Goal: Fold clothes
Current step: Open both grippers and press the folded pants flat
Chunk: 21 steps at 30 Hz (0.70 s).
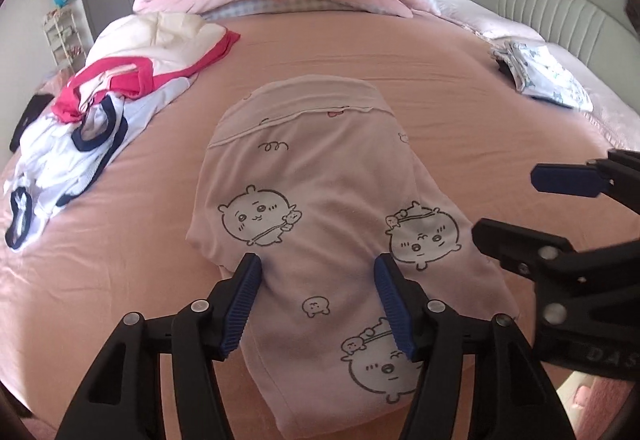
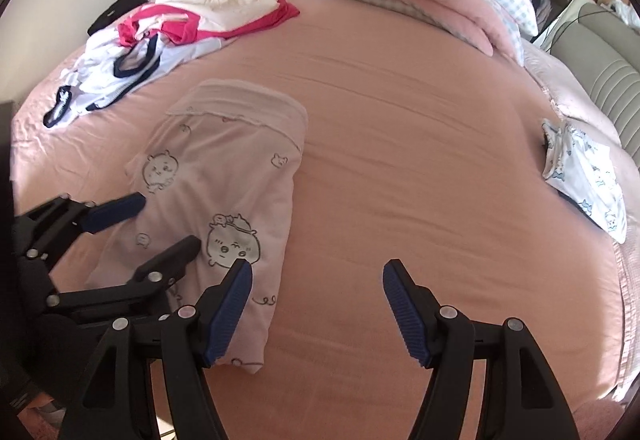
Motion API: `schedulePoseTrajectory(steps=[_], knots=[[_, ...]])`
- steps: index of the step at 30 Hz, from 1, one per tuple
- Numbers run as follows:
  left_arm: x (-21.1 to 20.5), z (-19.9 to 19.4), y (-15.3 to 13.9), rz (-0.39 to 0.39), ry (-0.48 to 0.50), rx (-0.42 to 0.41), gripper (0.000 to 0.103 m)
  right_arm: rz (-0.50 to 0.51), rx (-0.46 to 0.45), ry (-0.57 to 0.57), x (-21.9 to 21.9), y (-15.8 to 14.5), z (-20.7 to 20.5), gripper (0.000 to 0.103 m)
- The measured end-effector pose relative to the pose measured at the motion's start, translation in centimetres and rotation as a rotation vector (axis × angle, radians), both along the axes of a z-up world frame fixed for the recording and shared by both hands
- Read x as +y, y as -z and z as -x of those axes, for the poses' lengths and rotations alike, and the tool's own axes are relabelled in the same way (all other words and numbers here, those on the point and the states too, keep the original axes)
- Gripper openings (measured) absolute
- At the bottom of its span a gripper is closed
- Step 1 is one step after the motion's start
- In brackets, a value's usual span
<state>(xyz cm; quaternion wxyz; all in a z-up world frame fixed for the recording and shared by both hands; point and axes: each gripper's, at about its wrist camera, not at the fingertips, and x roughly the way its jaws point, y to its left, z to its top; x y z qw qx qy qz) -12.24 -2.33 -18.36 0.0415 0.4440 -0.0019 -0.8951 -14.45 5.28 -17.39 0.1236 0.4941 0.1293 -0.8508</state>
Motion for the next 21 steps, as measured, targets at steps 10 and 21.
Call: schedulePoseTrajectory(steps=[10,21], knots=[[-1.8,-0.9,0.0,-0.049,-0.028,-0.026,0.068,-0.013,-0.023,0.009,-0.1,1.5,0.6,0.068],[-3.9,-2.4,-0.8,-0.024,-0.087,-0.045,0.072,-0.085,0.011,-0.024,1.0,2.0,-0.2,0.068]])
